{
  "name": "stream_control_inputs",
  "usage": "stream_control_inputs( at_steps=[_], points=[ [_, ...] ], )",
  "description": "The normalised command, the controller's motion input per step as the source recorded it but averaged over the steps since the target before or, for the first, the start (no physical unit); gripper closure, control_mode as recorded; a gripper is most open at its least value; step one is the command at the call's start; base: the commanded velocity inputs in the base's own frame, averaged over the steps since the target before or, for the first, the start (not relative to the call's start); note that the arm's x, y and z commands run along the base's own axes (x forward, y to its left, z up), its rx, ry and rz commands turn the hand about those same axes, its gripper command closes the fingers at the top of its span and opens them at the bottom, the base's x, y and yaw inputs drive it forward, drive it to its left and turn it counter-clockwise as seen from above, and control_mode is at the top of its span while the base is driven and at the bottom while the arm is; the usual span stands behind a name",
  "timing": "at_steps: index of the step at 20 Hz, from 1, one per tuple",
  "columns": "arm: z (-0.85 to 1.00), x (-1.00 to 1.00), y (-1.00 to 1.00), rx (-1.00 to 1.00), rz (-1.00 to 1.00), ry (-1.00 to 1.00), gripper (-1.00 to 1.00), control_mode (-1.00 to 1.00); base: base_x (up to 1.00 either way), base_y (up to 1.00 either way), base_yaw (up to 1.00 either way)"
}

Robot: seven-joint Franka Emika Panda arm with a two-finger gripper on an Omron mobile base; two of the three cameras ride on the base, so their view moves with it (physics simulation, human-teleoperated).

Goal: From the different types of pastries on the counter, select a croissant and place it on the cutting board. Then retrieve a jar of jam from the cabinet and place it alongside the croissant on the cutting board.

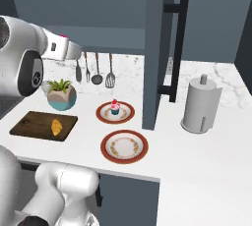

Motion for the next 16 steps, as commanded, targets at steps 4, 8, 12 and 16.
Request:
stream_control_inputs(
  at_steps=[4,8,12,16],
  points=[
    [-0.02,-0.92,0.38,0.15,0.04,0.1,1.0,-1.0,0.0,0.0,0.0],
    [-0.31,-0.61,0.81,0.01,0.09,0.14,1.0,-1.0,0.0,0.0,0.0],
    [-0.59,-0.14,1.0,-0.01,0.13,0.11,1.0,-1.0,0.0,0.0,0.0],
    [-0.88,0.13,0.94,0.0,0.15,0.08,1.0,-1.0,0.0,0.0,0.0]
  ],
)
